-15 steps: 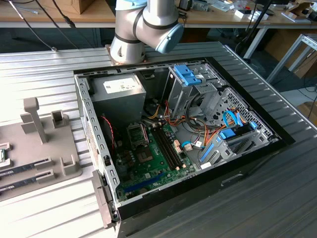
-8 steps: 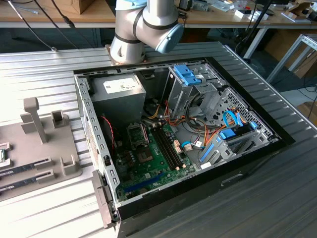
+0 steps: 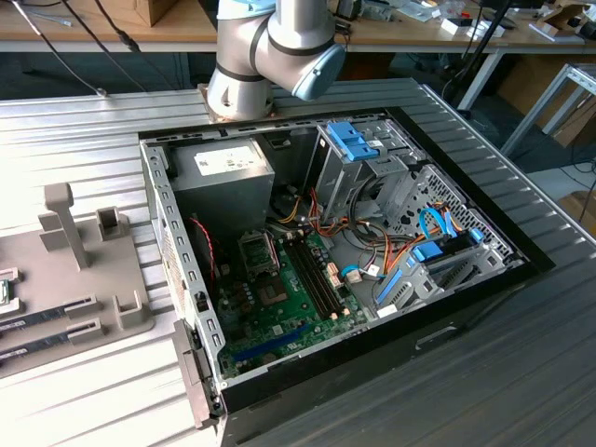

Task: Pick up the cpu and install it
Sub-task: 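Reach for the cpu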

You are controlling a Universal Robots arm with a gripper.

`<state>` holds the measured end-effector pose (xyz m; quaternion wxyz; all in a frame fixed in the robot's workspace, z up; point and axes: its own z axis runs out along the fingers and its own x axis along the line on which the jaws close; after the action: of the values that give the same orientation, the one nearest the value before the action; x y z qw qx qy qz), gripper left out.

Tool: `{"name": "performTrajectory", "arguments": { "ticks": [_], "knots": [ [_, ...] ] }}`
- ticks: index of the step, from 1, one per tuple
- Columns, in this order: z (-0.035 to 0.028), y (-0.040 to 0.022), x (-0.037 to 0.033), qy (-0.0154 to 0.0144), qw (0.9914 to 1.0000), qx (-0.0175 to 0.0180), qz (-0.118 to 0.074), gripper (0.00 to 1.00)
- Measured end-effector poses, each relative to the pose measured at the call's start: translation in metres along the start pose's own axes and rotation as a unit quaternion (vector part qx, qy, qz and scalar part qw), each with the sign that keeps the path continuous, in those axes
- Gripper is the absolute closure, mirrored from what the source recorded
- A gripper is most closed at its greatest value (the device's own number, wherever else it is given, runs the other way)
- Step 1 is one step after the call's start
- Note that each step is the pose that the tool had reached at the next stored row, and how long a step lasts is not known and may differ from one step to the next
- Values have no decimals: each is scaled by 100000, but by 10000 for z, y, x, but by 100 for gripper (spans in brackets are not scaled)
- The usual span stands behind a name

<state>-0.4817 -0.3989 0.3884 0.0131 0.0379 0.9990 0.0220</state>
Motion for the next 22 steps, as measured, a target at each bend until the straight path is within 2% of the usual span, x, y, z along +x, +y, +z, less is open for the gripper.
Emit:
{"name": "performTrajectory", "arguments": {
  "ticks": [22],
  "knots": [
    [0,-8,106,3,100000,2,0,89]
  ]
}}
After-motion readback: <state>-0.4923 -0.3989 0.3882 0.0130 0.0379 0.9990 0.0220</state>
